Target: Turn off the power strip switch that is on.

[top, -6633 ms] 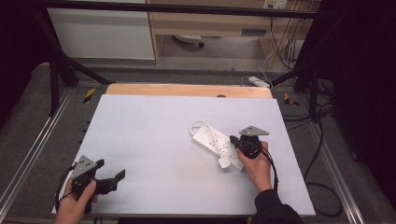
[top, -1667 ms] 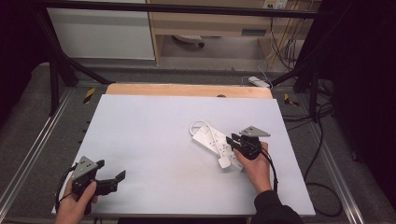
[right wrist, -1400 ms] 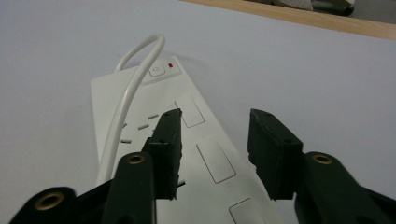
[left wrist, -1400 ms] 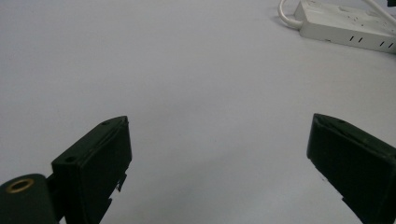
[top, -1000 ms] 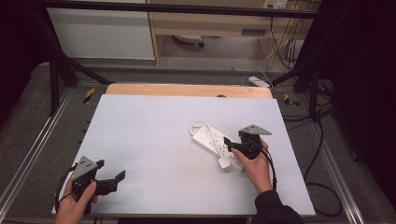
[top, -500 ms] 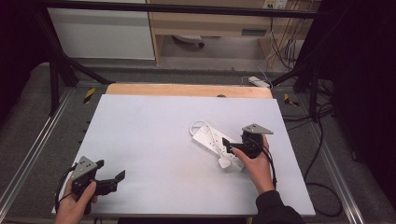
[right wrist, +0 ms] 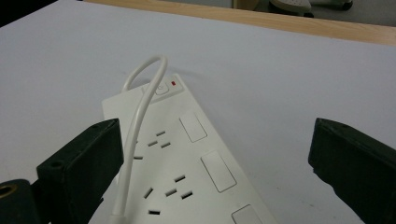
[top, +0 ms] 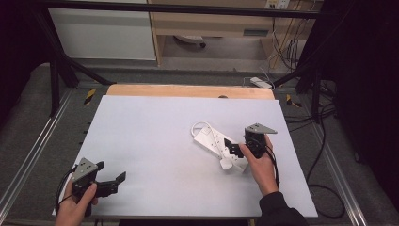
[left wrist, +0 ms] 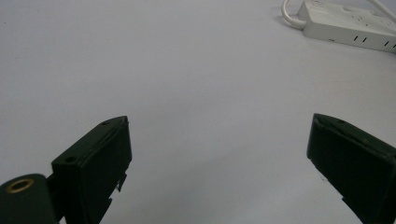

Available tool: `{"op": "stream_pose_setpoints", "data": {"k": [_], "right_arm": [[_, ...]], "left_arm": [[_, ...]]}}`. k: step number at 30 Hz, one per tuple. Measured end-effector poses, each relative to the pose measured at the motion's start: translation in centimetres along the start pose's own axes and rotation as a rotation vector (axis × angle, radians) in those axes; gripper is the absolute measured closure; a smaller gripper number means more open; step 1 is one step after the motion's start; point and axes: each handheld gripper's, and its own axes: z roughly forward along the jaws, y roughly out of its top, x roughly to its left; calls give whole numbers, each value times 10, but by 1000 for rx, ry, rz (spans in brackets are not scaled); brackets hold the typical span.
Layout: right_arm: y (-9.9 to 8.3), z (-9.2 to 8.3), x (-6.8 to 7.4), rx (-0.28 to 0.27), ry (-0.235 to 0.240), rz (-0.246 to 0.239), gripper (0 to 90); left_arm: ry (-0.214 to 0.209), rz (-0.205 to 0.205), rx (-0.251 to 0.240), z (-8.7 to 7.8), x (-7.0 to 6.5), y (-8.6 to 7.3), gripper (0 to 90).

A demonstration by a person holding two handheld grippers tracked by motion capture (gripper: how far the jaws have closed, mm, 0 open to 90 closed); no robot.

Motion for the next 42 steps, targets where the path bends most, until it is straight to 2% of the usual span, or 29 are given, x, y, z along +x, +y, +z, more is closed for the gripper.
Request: {"op": "stream_pose_setpoints", "data": {"k": [5,11,17,19,27,42], "right_arm": [[7,-5,0,9,12,-5,45],[15,-12,-1,-9,28,1,45],[25,-19,-3,-23,11,-9,49],[29,-21,-4,-39,-4,-20,58],[44,-30,-7,-48,-3,-32,41],[46,-50,-15,-80,-19,-31,52]], "left_arm": [[5,-7,0,-1,1,-1,67],[6,-6,9,0,0,-2,67],[2,-21,2,-2,1,-2,67],[1,-18,4,-2,1,-2,67],[-8,-4,2,-2,-1,-2,67],[-11,0,8,-2,-2,-2,66]]}}
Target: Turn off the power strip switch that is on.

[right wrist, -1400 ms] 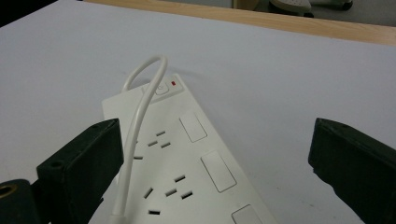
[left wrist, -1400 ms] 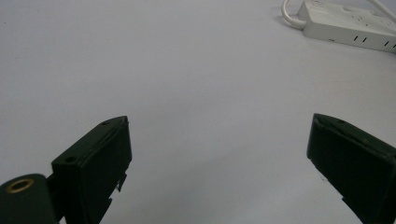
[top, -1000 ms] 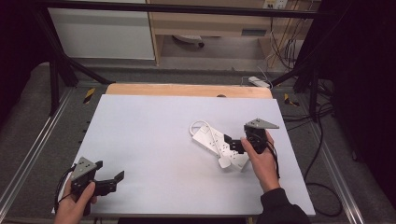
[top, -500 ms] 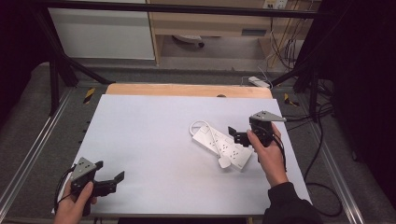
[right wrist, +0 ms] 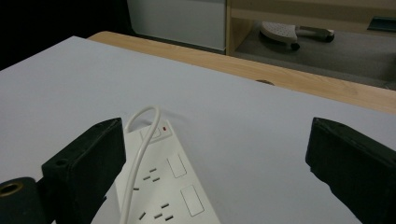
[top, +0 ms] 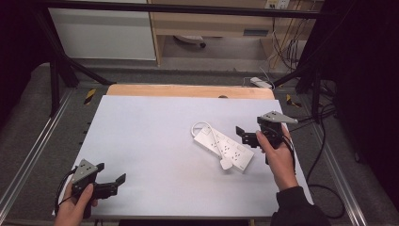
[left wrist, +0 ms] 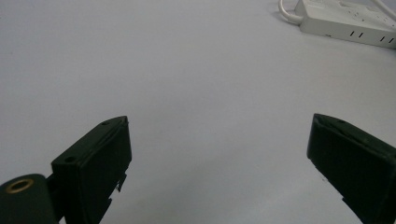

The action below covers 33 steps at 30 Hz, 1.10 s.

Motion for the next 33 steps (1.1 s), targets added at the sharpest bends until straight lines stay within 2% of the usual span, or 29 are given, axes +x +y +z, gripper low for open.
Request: {"op": "stream_pose_setpoints", "data": {"k": [14,33], "right_arm": [[-13,-18,-8,8,-26,13,32],[-28,-62,-18,-41,-51,47,32]], "left_arm": [[-1,-2,1,0,0,0,66],[-7,-13,-3,-2,0,-1,66]]}}
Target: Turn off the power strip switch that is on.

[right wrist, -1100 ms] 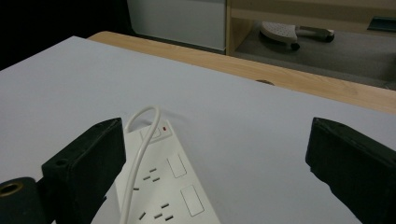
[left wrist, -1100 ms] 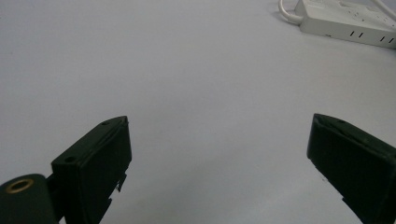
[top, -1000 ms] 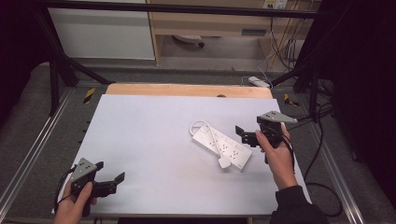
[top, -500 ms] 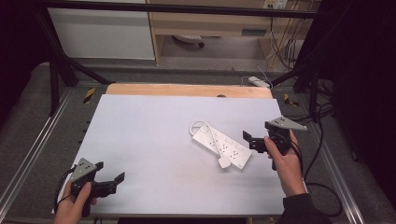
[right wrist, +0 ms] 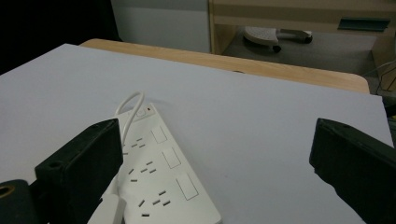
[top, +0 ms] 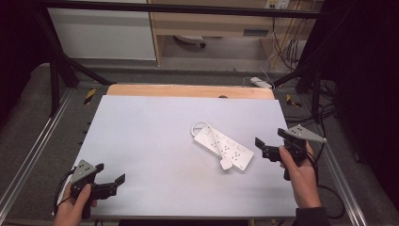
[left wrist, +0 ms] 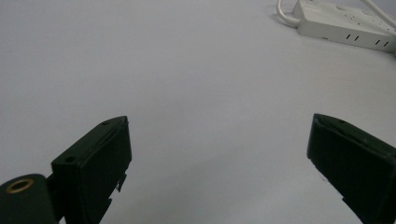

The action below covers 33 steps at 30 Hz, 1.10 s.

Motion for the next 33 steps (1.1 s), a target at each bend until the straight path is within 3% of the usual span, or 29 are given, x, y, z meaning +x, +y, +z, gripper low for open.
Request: {"op": "stream_pose_setpoints", "data": {"k": [18,33], "right_arm": [[-20,-20,-3,-19,-29,21,33],[-47,-23,-3,-7,-26,17,33]], "left_arm": [[-3,0,-4,-1,0,0,66],[-4,0,-5,-2,0,0,66]]}}
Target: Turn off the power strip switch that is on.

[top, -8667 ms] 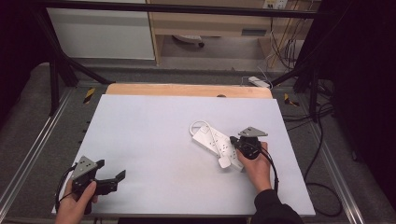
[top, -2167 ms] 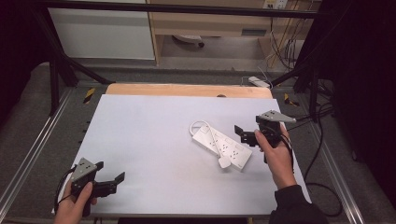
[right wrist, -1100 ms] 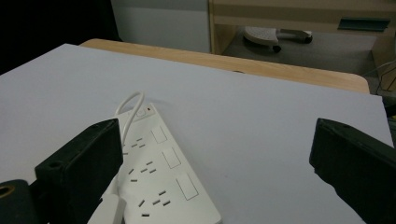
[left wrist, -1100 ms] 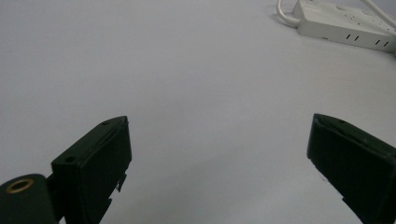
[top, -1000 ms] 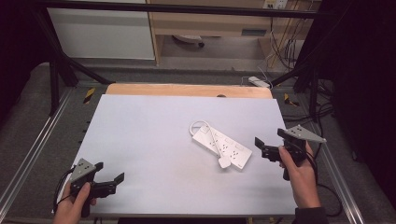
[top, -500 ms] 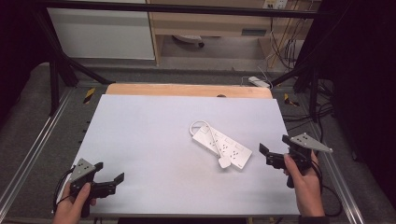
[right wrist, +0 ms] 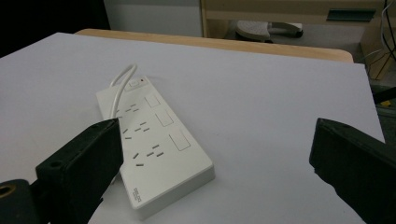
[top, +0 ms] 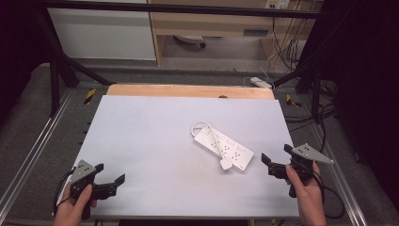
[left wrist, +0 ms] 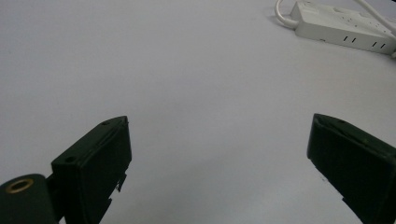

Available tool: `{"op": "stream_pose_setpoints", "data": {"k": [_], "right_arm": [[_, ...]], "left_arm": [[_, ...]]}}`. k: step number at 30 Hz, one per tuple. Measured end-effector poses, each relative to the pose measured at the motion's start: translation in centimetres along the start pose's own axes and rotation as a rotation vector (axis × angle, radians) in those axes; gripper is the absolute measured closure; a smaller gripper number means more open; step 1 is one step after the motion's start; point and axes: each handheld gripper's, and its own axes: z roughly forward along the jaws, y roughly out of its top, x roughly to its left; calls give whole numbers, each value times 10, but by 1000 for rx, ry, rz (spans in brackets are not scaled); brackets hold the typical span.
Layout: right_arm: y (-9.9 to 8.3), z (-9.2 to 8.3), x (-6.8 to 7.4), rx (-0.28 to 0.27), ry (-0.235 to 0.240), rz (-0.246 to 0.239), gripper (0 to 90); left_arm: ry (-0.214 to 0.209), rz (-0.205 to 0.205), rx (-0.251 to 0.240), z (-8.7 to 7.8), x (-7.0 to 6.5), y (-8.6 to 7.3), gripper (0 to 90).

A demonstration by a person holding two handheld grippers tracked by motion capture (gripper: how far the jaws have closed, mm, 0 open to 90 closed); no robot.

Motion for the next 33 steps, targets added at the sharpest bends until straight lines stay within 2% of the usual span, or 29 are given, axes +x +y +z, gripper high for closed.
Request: {"op": "stream_pose_setpoints", "data": {"k": [20,27,29,32,33], "right_arm": [[-35,6,-5,46,16,24,36],[-49,21,0,119,55,14,39],[-52,28,4,152,70,-6,39],[-53,35,6,181,71,-16,38],[-53,37,4,186,57,-18,38]], "left_arm": [[-4,0,0,0,0,0,66],[-5,6,6,1,-1,0,66],[-6,7,7,1,-1,0,66],[-6,7,8,1,-1,0,66],[-6,7,8,1,-1,0,66]]}}
